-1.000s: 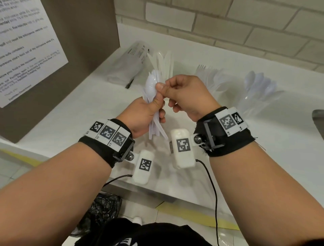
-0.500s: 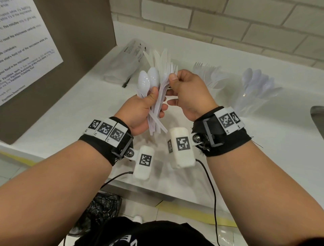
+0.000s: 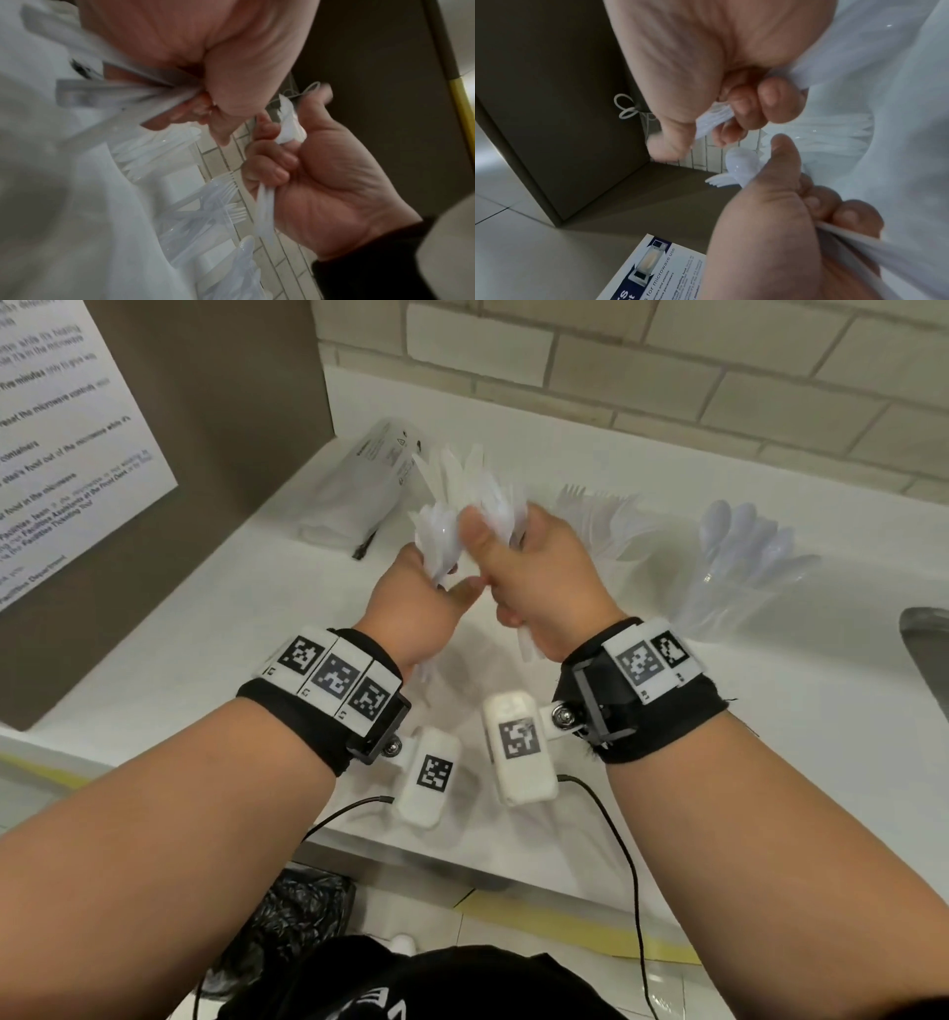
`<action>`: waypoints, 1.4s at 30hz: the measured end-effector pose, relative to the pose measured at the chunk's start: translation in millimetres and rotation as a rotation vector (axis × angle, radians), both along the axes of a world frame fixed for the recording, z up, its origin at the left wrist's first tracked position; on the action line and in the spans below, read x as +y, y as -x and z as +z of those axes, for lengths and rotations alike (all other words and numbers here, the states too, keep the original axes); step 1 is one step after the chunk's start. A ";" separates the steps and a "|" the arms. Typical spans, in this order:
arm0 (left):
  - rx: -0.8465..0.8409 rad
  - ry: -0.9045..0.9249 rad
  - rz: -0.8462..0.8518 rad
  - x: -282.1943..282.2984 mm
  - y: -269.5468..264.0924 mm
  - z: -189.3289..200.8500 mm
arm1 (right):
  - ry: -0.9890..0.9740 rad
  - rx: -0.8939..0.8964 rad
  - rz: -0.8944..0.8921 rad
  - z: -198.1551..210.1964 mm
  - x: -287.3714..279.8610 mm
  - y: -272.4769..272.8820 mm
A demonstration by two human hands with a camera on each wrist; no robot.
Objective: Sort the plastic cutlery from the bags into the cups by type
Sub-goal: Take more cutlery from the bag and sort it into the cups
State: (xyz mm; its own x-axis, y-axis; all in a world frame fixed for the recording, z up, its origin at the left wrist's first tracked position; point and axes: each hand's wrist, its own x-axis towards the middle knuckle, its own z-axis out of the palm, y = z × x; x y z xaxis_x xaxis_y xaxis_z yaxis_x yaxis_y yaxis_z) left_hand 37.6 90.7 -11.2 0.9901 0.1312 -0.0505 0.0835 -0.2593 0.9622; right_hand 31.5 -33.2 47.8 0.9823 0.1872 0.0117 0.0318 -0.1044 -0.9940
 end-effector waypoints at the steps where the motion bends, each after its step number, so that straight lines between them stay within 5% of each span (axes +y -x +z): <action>1: -0.011 -0.041 -0.036 -1.4 2.2 2.7 | 0.023 -0.025 0.014 -2.1 1.6 1.7; 7: 0.014 0.083 -0.173 -3.3 3.3 1.4 | 0.202 -0.107 -0.060 -9.9 4.3 -7.5; 11: 0.064 0.407 -0.279 -3.2 12.2 9.5 | 0.081 -0.045 -0.094 -10.4 -3.9 -7.8; 14: 0.080 0.465 -0.306 -4.5 12.7 17.1 | 0.034 -0.051 -0.131 -12.0 -9.0 -7.7; 18: 0.108 0.327 -0.187 -7.9 6.5 13.8 | -0.018 -0.043 -0.162 -8.1 -12.2 -10.7; 26: 0.215 0.709 -0.169 -11.0 9.2 8.8 | -0.020 -0.272 -0.390 28.1 -58.9 -42.4; 31: 0.192 0.657 -0.171 -11.5 10.8 12.9 | -0.028 -0.366 -0.443 51.6 -91.5 -77.4; 37: 0.161 0.516 -0.217 -19.0 16.2 17.2 | -0.052 -0.329 -0.565 18.3 -98.0 -119.2; 42: 0.168 0.470 -0.215 -22.0 18.7 17.5 | -0.146 -0.258 -0.496 -4.7 -97.4 -129.5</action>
